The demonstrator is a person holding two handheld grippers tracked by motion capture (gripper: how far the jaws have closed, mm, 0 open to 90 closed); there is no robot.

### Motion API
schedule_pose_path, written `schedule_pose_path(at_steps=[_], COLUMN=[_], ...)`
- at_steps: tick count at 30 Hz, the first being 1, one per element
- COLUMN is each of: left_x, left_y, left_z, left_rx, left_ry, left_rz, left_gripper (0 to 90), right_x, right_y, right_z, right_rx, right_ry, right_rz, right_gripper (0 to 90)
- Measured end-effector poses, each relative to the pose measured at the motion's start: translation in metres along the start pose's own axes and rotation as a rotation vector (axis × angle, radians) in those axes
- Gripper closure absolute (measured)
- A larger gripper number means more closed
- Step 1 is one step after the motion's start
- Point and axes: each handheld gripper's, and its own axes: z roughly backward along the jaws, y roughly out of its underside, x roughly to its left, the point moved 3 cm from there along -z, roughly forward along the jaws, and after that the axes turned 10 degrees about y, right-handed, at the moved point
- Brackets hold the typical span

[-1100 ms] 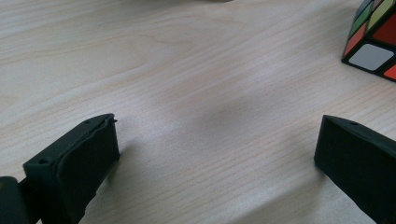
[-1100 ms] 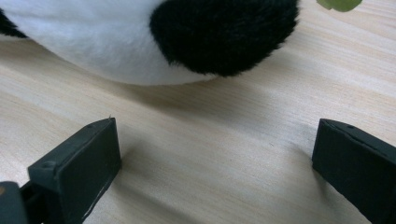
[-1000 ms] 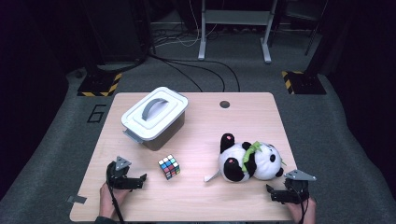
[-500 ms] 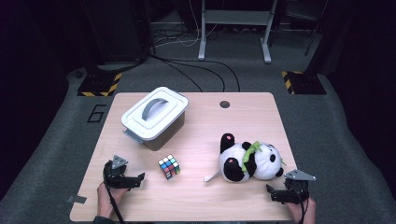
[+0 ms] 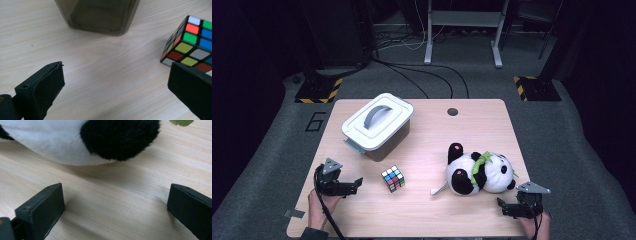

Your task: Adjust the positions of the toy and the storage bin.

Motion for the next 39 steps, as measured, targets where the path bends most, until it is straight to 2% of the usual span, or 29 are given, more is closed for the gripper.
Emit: schedule_pose_path(at_steps=[4,5,8,10,12,20,24,27,33,39], left_x=[-0.002,-0.003,-0.004,-0.004,-0.005,-0.008,-0.010,-0.009,0.002,0.007], left_y=[-0.009,-0.017,-0.027,-0.030,-0.040,-0.059,-0.075,-0.085,-0.108,-0.124], left_z=[0.004,0.008,0.012,0.012,0.015,0.019,0.021,0.020,0.015,0.002], left_rx=[0.001,0.006,0.006,-0.003,0.002,-0.010,-0.014,-0.014,-0.032,-0.026], left_ry=[-0.002,0.004,0.004,0.004,0.013,0.027,0.032,0.040,0.048,0.030], left_rz=[-0.010,-0.023,-0.040,-0.041,-0.048,-0.070,-0.102,-0.106,-0.076,-0.093], left_gripper=[1.0,1.0,1.1,1.1,1.0,0.7,0.6,0.3,0.1,0.2], right_x=[0.000,0.000,0.000,0.000,0.000,0.000,0.000,0.000,0.000,0.000], right_y=[0.000,0.000,0.000,0.000,0.000,0.000,0.000,0.000,0.000,0.000], right_z=[0.000,0.000,0.000,0.000,0.000,0.000,0.000,0.000,0.000,0.000], right_rx=[0.000,0.000,0.000,0.000,0.000,0.000,0.000,0.000,-0.001,-0.001], right_ry=[0.000,0.000,0.000,0.000,0.001,0.000,0.000,0.001,0.001,0.001], right_rz=[0.000,0.000,0.000,0.000,0.000,0.000,0.000,0.000,0.001,0.000], right_gripper=[0.3,0.3,0.3,0.3,0.3,0.3,0.3,0.4,0.6,0.7])
